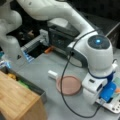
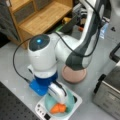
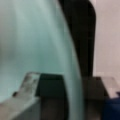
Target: Pick up the pan. Place the pan on the table. Pick up the bowl. Place the bowl on the stove.
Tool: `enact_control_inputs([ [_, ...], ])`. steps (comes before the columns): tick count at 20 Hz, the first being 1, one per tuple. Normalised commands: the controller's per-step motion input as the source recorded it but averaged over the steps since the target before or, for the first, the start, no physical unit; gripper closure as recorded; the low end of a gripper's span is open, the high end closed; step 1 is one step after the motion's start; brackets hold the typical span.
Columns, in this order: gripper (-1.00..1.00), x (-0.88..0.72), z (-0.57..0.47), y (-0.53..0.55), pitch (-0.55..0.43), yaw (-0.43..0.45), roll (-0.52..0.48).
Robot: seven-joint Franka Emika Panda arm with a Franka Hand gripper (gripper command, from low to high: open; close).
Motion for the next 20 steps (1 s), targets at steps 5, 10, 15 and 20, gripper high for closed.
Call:
enact_control_inputs([
  [5,1.0,-0.17,-0.13,0.01,-0.11,-0.019,-0.171],
  [10,1.0,-0.26,-0.16,-0.04,-0.114,-0.005,-0.172],
  [15,1.0,-0.35,-0.19,-0.04,-0.126,0.022,-0.164],
  [20,1.0,-0.4,-0.23,-0.02,-0.146,0.032,-0.164],
])
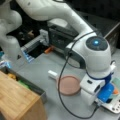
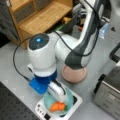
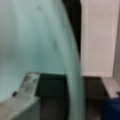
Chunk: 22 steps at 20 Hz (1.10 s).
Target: Pick up the pan. Place the pan on the table. Pick up the bowl. Place the bowl on the stove.
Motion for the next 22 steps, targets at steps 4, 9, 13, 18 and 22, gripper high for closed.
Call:
enact_control_inputs([
  [4,-1.0,-0.41,-0.24,-0.01,-0.151,0.035,-0.17],
  [9,-1.0,-0.39,-0.23,0.01,-0.174,0.024,-0.181],
  [13,-1.0,-0.3,-0.12,0.02,-0.211,0.022,-0.176],
  [18,-1.0,-0.26,-0.07,0.02,-0.217,0.024,-0.173],
  [22,-1.0,-0.25,-0.07,0.01,-0.209,0.026,-0.171],
])
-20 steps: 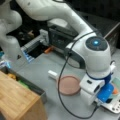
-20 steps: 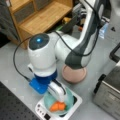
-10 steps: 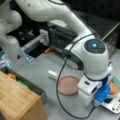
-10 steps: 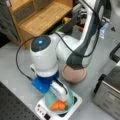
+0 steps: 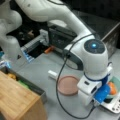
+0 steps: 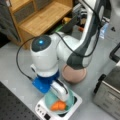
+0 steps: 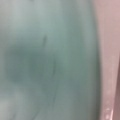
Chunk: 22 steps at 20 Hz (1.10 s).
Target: Pick up the pan. Place the pan on the table. Pick up the bowl. Place the bowl on the stove.
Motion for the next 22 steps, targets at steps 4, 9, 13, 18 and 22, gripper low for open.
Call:
enact_control_inputs([
  [4,-1.0,-0.23,-0.03,0.0,-0.187,0.033,-0.172],
  [9,-1.0,-0.2,0.11,-0.03,-0.134,0.051,-0.172],
  [13,-1.0,-0.19,0.17,-0.05,-0.069,0.066,-0.172],
  [18,-1.0,-0.17,0.15,-0.1,-0.014,0.092,-0.166],
  [22,-1.0,-0.2,0.16,-0.1,-0.011,0.13,-0.162],
])
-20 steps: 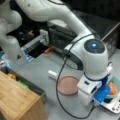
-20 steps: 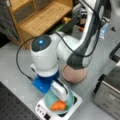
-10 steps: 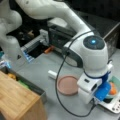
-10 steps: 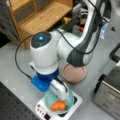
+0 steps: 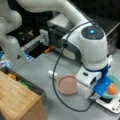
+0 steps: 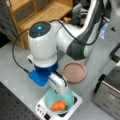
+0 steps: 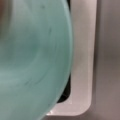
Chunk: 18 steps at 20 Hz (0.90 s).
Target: Pick up the pan. Place the pan on the table. Pick up the bowl. Place the bowl on the stove.
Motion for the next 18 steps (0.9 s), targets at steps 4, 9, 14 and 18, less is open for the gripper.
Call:
enact_control_inputs([
  [4,-1.0,-0.35,0.14,-0.06,-0.055,0.157,-0.153],
  [9,-1.0,-0.54,0.07,-0.03,-0.064,0.139,-0.151],
  [14,-1.0,-0.62,-0.1,-0.04,-0.122,0.131,-0.149],
  [18,-1.0,-0.54,-0.17,-0.08,-0.159,0.142,-0.134],
])
